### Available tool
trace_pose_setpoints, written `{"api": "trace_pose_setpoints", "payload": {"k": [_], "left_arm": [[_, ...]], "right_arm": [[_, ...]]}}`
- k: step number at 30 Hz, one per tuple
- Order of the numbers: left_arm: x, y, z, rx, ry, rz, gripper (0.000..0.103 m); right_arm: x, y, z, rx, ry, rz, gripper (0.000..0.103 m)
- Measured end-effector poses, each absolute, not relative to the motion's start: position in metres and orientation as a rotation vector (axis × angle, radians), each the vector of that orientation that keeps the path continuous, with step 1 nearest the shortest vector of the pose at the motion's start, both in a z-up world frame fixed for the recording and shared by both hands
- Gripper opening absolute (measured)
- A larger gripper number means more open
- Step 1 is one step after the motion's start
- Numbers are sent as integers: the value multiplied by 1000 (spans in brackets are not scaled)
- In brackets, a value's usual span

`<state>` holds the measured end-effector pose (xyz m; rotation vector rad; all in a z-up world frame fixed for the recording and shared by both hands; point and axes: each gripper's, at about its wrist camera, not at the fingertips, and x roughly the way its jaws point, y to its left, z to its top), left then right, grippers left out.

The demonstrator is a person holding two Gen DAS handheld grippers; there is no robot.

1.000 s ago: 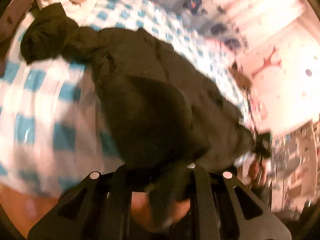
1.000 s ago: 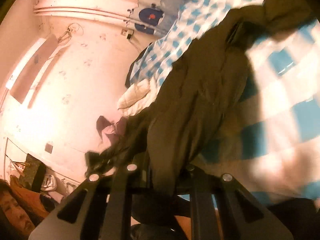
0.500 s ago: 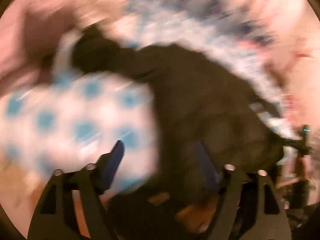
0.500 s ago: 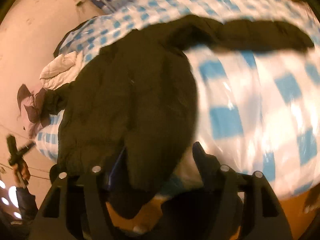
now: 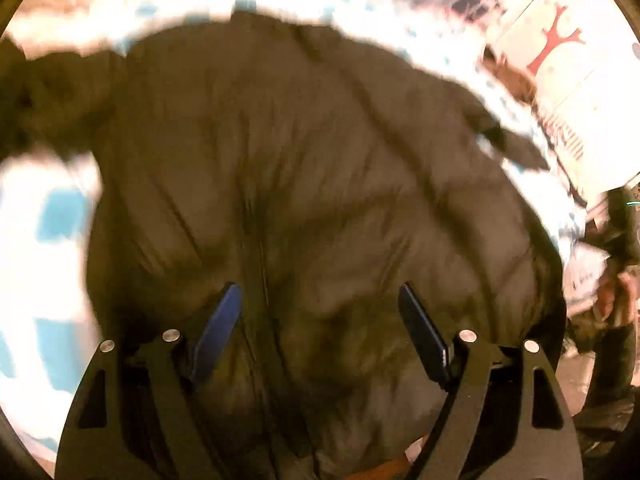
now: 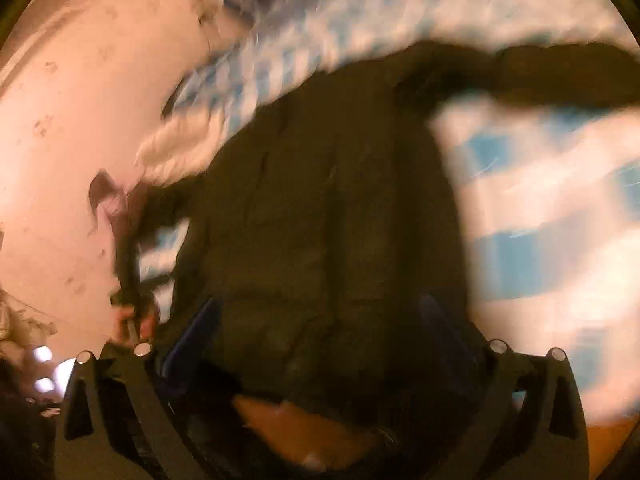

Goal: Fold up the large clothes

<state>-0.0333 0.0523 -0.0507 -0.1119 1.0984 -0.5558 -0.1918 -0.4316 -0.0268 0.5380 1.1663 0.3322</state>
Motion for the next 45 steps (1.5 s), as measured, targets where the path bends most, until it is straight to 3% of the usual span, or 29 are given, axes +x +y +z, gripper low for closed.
{"api": "trace_pose_setpoints", "payload": {"k": [1,3,6,9,15,20,22,23,28,34,40,45], "left_arm": [[-32,53,-34,-121,1058,-554,79],[-31,53,-5,-143,974,-529,86],[-17,38,23,-140,884,-523,87],[11,0,34,-107,847,-541,88],[65,-88,2,-188,865,-617,88],[93,-121,-31,-186,901,-632,88],[102,-120,-40,-191,909,-625,88],[105,-119,-44,-194,913,-620,88],[126,-94,-59,-269,927,-562,88],[157,-39,-56,-428,815,-348,88],[156,37,-72,-667,769,-137,88],[153,83,-61,-788,673,-57,88]], "right_arm": [[-174,-419,-63,444,1285,298,96],[-164,-422,-96,422,1338,295,97],[-171,-477,-51,662,1113,382,97],[-187,-585,-5,803,847,132,97],[-202,-770,-37,1154,578,-193,97],[-169,-818,-68,1232,491,-285,94],[-155,-811,-60,1172,456,-283,44],[-148,-806,-56,1154,469,-295,6],[-111,-786,-25,1074,378,-307,6],[-48,-738,89,913,195,-192,6],[69,-605,189,723,187,50,6],[147,-467,204,634,238,253,6]]}}
